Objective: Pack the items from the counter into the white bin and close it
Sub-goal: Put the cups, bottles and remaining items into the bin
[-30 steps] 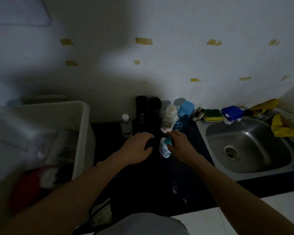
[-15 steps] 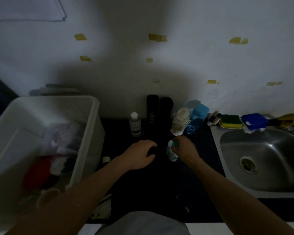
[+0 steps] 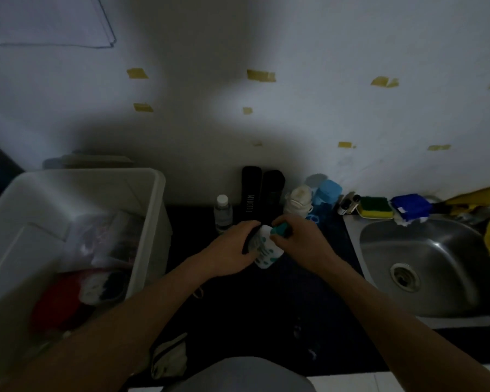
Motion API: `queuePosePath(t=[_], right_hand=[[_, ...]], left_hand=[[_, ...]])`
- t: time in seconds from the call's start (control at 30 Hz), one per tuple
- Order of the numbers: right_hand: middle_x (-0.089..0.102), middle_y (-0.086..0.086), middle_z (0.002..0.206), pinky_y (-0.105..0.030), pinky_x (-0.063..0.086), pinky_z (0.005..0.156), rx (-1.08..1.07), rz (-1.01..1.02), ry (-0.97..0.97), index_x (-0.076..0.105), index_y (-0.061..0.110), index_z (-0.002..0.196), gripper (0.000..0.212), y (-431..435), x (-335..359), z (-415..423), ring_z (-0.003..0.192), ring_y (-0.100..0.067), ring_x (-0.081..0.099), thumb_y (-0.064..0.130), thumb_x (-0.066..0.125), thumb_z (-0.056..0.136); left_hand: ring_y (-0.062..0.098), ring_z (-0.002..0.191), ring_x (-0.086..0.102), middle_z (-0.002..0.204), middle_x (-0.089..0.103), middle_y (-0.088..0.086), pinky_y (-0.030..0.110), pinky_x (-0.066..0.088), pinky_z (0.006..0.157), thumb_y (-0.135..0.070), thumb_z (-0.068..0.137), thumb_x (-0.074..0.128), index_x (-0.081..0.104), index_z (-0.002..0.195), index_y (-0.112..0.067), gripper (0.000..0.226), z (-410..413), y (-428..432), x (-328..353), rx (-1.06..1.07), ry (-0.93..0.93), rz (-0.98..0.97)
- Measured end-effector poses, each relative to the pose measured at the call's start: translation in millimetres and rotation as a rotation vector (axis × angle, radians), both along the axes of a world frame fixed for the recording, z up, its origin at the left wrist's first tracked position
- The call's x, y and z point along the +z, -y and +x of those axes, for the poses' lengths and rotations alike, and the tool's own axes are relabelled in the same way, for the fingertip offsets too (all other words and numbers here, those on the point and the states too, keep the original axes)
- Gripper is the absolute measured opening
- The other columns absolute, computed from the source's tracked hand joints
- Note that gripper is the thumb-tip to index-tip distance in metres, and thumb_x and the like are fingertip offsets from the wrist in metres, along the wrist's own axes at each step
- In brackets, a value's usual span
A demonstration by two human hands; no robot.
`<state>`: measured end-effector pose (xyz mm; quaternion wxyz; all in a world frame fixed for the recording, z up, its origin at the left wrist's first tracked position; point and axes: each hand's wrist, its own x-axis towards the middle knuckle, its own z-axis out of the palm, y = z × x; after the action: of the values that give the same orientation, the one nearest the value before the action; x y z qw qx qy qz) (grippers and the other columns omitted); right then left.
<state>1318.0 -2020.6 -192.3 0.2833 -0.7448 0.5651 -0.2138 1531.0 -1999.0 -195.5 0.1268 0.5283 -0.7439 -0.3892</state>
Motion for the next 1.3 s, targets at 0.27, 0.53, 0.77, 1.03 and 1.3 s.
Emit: queuePosePath(t=[0.27, 0.53, 0.77, 1.03, 1.3], right_hand=[[0.064, 0.016, 0.105, -0.021, 0.058, 0.077, 0.050, -0.039, 0.189, 0.061, 0.033, 0.110, 0.030, -19.4, 70.1, 44.2, 0.094, 0.003, 0.062, 0.025, 0.073, 0.083], [0.066, 0.014, 0.111, -0.023, 0.055, 0.087, 0.113, -0.136, 0.365, 0.062, 0.023, 0.117, 0.035, -29.8, 122.1, 114.5, 0.102, 0.000, 0.064, 0.016, 0.073, 0.085], [0.067, 0.009, 0.113, -0.030, 0.057, 0.085, 0.177, -0.194, 0.358, 0.064, 0.018, 0.120, 0.033, -29.7, 137.8, 188.7, 0.097, -0.004, 0.066, 0.019, 0.070, 0.088], [0.068, 0.003, 0.105, -0.026, 0.057, 0.079, 0.297, -0.099, 0.171, 0.060, 0.020, 0.117, 0.030, -41.5, 131.4, 268.9, 0.089, -0.003, 0.064, 0.034, 0.064, 0.091], [0.067, 0.001, 0.088, -0.035, 0.058, 0.069, 0.353, -0.064, -0.070, 0.063, 0.018, 0.101, 0.033, -65.5, 83.3, 330.8, 0.076, -0.010, 0.064, 0.048, 0.060, 0.088]], left_hand=[[-0.003, 0.111, 0.057, 0.131, 0.056, -0.013, 0.024, 0.052, 0.093, -0.045, 0.081, 0.072, 0.040, 0.136, -0.040, 0.064, 43.6, 15.5, 32.7, -0.007, -0.142, 0.008], [-0.010, 0.091, 0.063, 0.100, 0.065, -0.024, 0.010, 0.053, 0.073, -0.037, 0.076, 0.081, 0.056, 0.110, -0.033, 0.042, 101.3, 2.7, 78.7, 0.104, -0.295, -0.175], [-0.004, 0.084, 0.063, 0.095, 0.061, -0.018, 0.014, 0.053, 0.068, -0.035, 0.070, 0.086, 0.053, 0.106, -0.031, 0.049, 172.4, -17.3, 108.0, 0.227, -0.266, -0.342], [0.009, 0.089, 0.067, 0.101, 0.067, -0.007, 0.037, 0.060, 0.074, -0.034, 0.066, 0.088, 0.058, 0.106, -0.023, 0.051, 247.4, -51.4, 93.7, 0.336, -0.233, -0.285], [0.002, 0.088, 0.067, 0.100, 0.069, -0.007, 0.028, 0.060, 0.072, -0.032, 0.065, 0.090, 0.060, 0.104, -0.022, 0.050, 306.6, -96.1, 49.3, 0.374, -0.232, -0.119]])
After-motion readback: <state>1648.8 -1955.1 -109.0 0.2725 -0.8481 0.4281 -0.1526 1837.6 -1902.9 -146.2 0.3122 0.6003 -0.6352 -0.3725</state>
